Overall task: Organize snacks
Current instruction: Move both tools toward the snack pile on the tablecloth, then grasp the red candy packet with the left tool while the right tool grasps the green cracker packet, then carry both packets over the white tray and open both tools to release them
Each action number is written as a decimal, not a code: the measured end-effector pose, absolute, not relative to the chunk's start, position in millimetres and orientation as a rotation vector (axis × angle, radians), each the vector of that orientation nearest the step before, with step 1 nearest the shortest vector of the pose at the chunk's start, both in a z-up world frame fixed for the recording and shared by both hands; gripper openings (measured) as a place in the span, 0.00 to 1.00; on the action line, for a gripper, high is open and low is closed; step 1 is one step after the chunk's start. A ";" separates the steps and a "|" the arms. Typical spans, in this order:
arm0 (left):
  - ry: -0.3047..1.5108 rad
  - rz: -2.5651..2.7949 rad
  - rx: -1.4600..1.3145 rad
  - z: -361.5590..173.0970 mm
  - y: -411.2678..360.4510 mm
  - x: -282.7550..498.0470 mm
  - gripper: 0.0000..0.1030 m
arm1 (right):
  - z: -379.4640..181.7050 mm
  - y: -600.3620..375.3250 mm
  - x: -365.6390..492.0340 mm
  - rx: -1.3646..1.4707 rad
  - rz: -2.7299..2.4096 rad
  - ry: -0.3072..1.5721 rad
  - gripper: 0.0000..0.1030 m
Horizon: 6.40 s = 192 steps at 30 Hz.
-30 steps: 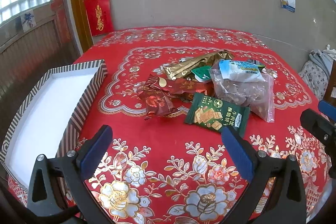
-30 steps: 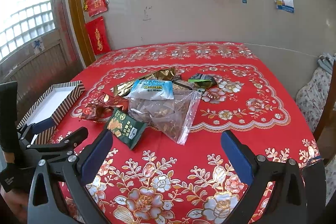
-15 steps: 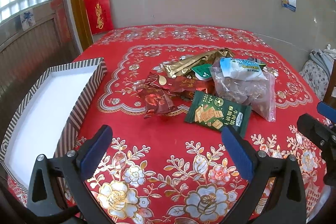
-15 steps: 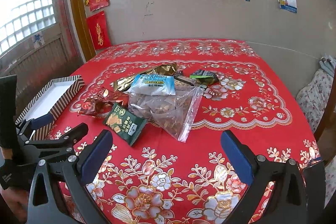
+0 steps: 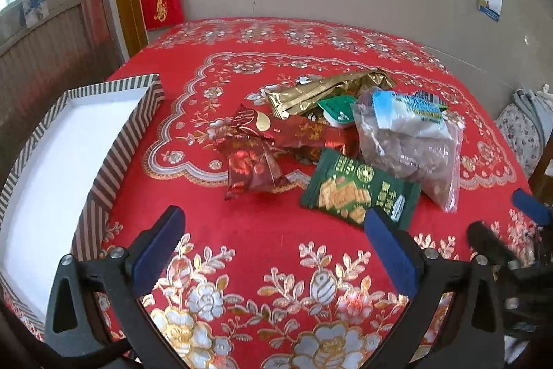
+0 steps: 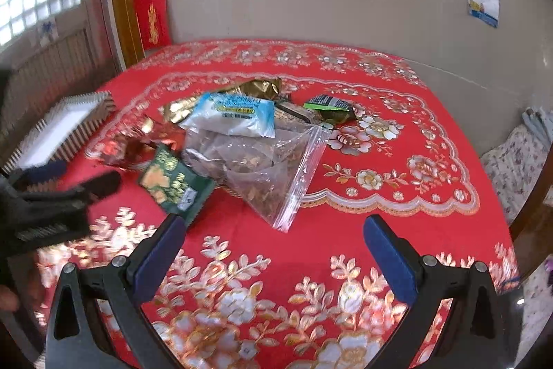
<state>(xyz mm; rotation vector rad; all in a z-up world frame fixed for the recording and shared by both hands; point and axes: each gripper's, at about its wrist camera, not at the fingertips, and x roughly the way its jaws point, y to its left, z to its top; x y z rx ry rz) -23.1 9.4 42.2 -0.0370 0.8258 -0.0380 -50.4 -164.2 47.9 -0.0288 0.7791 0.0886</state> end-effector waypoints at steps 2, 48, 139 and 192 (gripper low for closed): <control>0.831 -0.033 -0.048 45.4 15.7 -17.2 1.00 | 43.6 -160.8 -39.9 -0.079 0.050 0.794 1.00; 1.037 0.110 -0.119 53.1 55.8 35.3 1.00 | 42.9 -108.8 -17.4 -0.064 0.498 0.893 0.99; 0.864 0.018 0.064 69.4 57.0 -12.5 0.46 | 76.1 -94.5 -25.0 -0.038 0.409 0.759 0.44; 1.062 0.419 -0.078 22.4 294.7 98.8 0.62 | 48.0 161.1 108.6 -0.237 0.739 0.907 0.47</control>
